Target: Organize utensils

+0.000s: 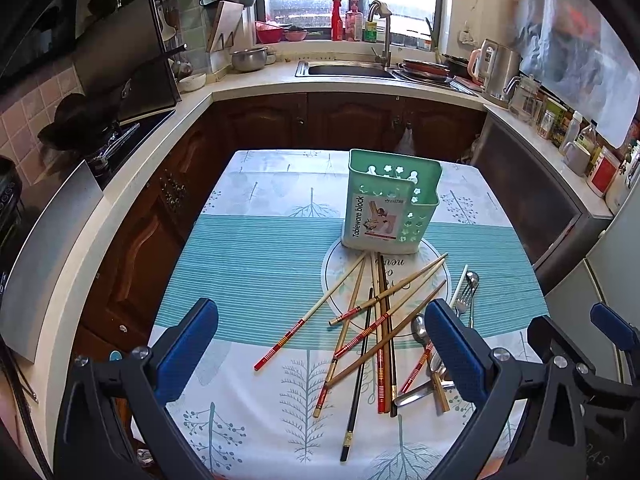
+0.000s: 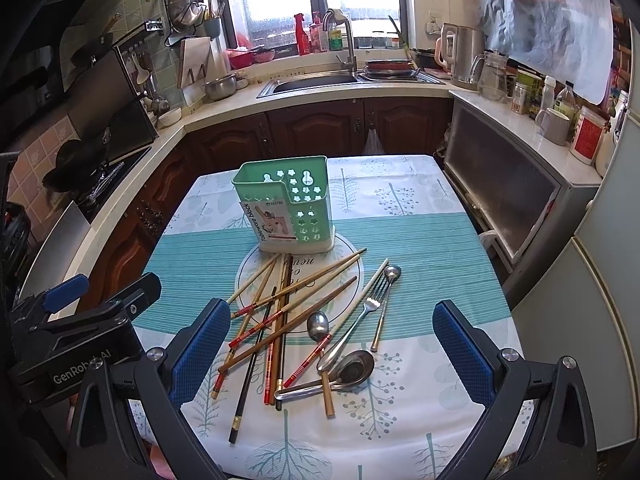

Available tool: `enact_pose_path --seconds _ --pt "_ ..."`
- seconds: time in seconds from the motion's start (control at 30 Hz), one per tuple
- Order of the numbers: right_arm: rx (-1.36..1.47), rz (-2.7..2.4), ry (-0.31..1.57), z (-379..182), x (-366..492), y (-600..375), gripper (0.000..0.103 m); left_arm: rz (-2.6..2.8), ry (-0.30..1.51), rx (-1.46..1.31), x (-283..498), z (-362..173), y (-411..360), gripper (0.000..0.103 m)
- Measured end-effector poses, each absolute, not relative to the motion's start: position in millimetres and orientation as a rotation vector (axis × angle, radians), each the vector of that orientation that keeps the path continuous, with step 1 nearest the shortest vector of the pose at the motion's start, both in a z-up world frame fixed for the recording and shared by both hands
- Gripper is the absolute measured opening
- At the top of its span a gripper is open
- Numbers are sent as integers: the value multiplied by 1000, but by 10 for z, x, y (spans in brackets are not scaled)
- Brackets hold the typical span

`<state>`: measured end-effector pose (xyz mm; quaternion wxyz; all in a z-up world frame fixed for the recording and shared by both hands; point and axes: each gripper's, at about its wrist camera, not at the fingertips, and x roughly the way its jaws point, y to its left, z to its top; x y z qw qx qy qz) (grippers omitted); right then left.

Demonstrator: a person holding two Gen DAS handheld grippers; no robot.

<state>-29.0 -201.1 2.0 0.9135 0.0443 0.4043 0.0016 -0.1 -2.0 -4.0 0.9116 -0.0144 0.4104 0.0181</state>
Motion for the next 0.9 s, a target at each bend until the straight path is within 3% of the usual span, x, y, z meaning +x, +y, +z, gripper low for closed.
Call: enact_pose_path --seconds 0.9 --pt "118 41 839 131 -32 -2067 103 -82 853 1 274 191 165 102"
